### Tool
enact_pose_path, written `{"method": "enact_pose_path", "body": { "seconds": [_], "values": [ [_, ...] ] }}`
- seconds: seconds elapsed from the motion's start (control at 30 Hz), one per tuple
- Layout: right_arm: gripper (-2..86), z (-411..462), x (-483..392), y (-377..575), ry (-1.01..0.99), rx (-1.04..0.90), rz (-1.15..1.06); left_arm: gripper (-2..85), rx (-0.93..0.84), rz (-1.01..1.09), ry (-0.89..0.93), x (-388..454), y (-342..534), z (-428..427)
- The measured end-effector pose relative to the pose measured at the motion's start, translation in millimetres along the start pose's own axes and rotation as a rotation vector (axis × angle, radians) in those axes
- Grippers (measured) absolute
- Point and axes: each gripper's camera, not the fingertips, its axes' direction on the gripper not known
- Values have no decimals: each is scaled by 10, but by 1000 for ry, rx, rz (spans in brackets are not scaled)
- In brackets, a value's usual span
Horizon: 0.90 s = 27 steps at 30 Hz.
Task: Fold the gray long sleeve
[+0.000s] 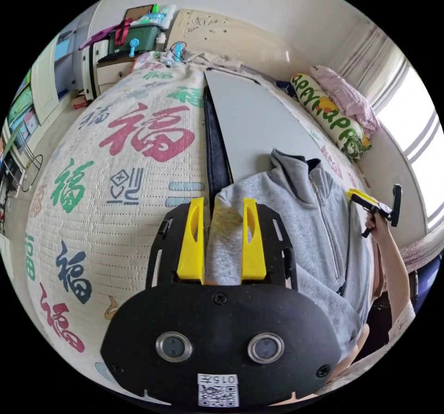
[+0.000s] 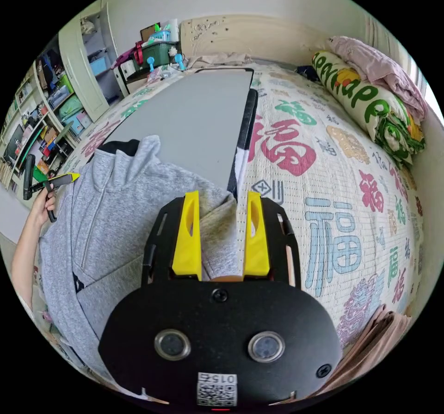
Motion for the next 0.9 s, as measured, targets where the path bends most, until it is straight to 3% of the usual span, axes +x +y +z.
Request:
{"method": "enact_pose_path", "body": {
  "seconds": [0.07, 0.23, 0.47, 0.6, 0.7, 0.9],
  "values": [
    [88, -68, -51, 19, -59, 11, 15, 94, 1, 21, -8, 36, -13, -18],
    [39, -481, -349, 158, 12, 62, -25, 25, 49, 9, -20, 5, 92, -410],
    [23, -2051, -411, 873, -232, 241, -40, 11, 235, 191, 74, 279, 578, -1629],
    [18, -3325, -391, 2002, -401, 376, -126, 10, 404, 352, 221, 392, 1640, -2756],
    [19, -3927, -359, 3040, -468, 367, -150, 10, 444, 472, 307, 349, 2764, -3316],
    [23, -3991, -659, 4515, -499, 70, -107, 8, 282, 252, 365, -84, 4762, -3208]
  ]
}}
